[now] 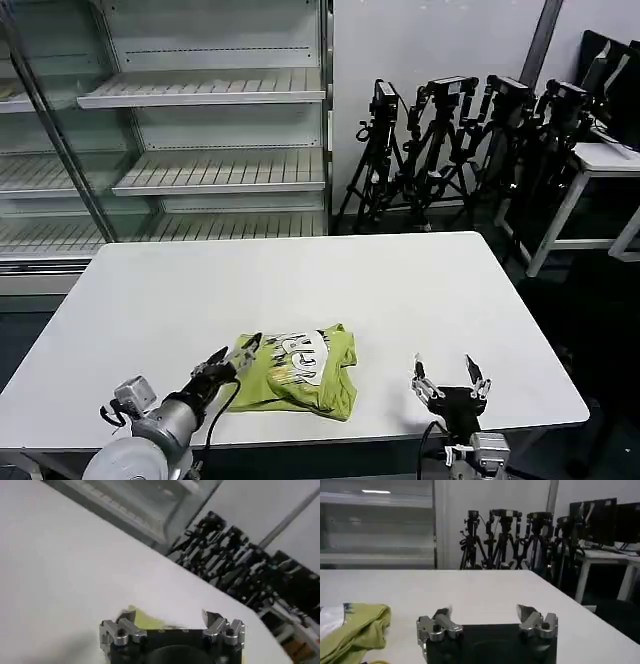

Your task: Fold and organize the clothes.

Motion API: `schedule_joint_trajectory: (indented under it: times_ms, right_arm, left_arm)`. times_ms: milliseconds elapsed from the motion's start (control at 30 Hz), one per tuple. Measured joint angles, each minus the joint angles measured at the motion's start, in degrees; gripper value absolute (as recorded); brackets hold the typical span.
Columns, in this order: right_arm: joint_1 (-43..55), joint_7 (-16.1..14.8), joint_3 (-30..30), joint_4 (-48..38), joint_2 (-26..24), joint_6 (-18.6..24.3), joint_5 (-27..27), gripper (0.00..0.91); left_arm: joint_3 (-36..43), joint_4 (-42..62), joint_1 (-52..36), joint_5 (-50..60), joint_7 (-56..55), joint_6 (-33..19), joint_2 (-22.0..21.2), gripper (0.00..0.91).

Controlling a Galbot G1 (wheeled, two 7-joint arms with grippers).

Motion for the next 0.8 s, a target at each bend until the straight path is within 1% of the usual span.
schedule_joint_trajectory:
  times_ms: [400,800]
  right_arm:
    - [-1.72,-0.66,1.38,1.54,0.55,0.45,-1.78,0.907]
    - [-4.3,-0.62,2.79,3.66,1.3,0.63,-2.92,0.907]
  left_arm:
    - [-0.43,4.52,-0.51,2.57,1.91,0.35,-0.3,0.907]
    - [0.81,6.4,-1.13,2.52,4.3,1.28,-2.51,0.907]
